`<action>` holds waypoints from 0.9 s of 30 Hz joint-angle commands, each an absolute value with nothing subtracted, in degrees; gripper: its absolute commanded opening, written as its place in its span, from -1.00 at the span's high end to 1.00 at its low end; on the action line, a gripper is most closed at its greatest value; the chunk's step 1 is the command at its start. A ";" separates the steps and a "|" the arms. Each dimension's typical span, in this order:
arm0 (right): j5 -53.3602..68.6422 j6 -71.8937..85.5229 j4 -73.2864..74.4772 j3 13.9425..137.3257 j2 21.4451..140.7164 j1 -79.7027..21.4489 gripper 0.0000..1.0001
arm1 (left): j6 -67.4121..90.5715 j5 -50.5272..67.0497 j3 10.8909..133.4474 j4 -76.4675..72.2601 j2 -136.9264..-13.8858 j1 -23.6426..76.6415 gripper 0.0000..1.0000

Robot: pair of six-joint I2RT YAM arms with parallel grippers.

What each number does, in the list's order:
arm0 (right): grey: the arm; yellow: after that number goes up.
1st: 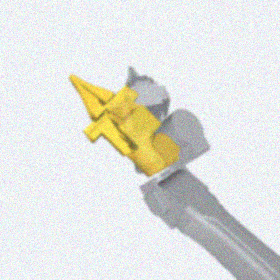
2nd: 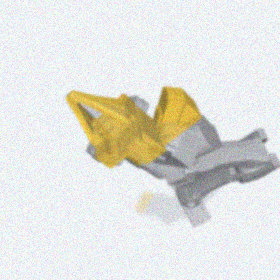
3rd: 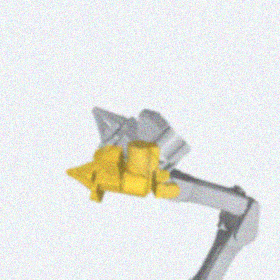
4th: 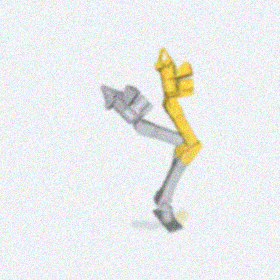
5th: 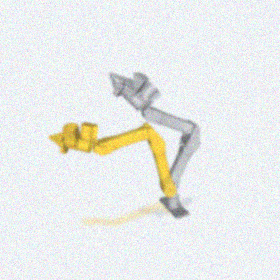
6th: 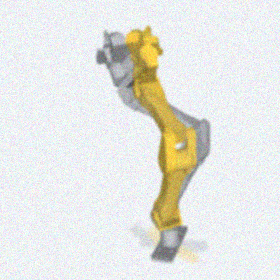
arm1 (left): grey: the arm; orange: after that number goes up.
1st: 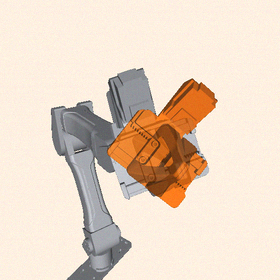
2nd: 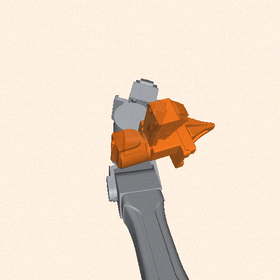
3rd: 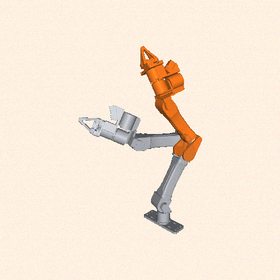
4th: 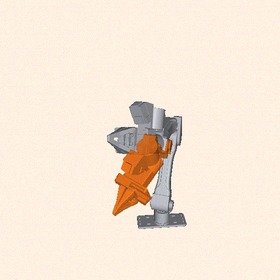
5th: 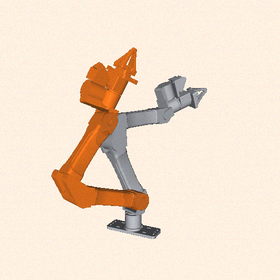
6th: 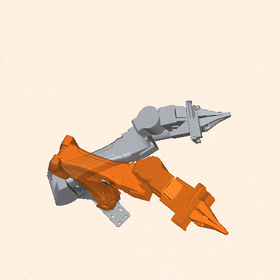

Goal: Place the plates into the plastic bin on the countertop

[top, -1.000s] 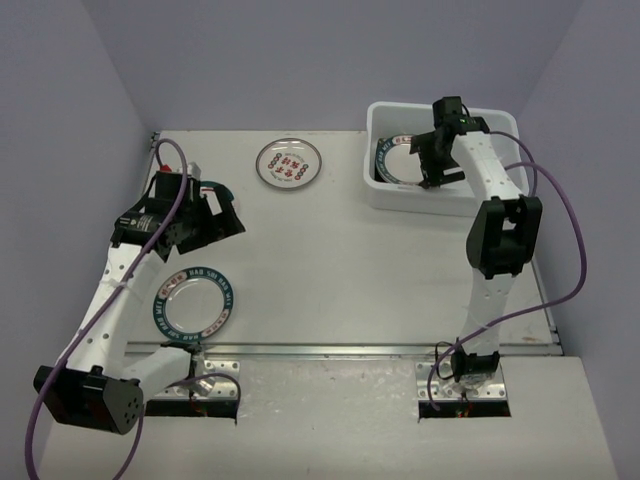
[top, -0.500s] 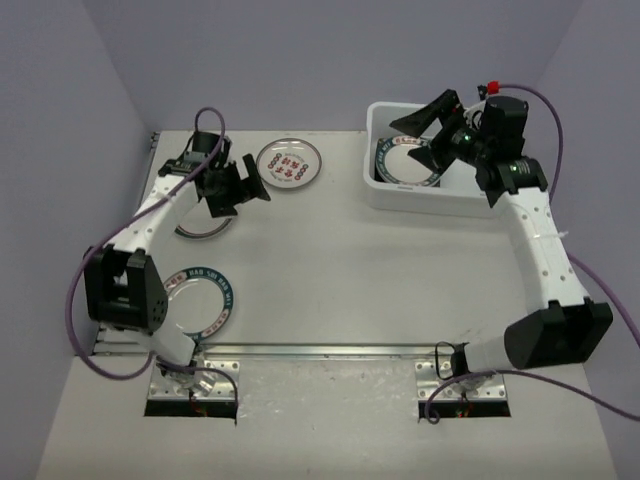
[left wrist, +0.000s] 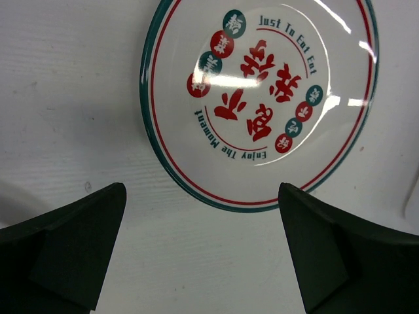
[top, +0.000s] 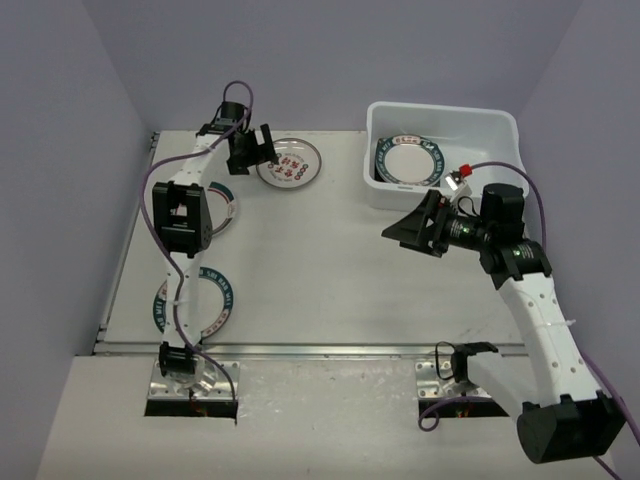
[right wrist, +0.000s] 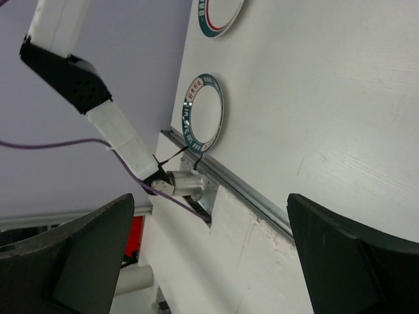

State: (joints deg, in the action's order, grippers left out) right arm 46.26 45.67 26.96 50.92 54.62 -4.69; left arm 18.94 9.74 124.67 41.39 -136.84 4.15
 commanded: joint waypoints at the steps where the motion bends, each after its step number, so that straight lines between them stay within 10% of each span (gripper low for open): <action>1: 47.84 41.53 29.37 51.59 52.98 -4.66 -0.98 | 16.27 12.39 127.17 39.42 -139.44 2.86 -1.00; 7: 51.74 44.36 26.98 52.78 55.63 -4.89 -0.98 | 21.88 20.80 121.06 33.68 -142.40 0.35 -0.97; 20: 53.37 54.74 13.19 47.11 56.75 -5.27 -0.98 | 36.00 28.07 117.32 25.71 -148.45 -2.77 0.48; 27: 52.21 52.72 15.73 50.21 57.65 -5.27 -0.98 | 43.29 29.03 116.58 19.47 -148.89 -3.16 0.72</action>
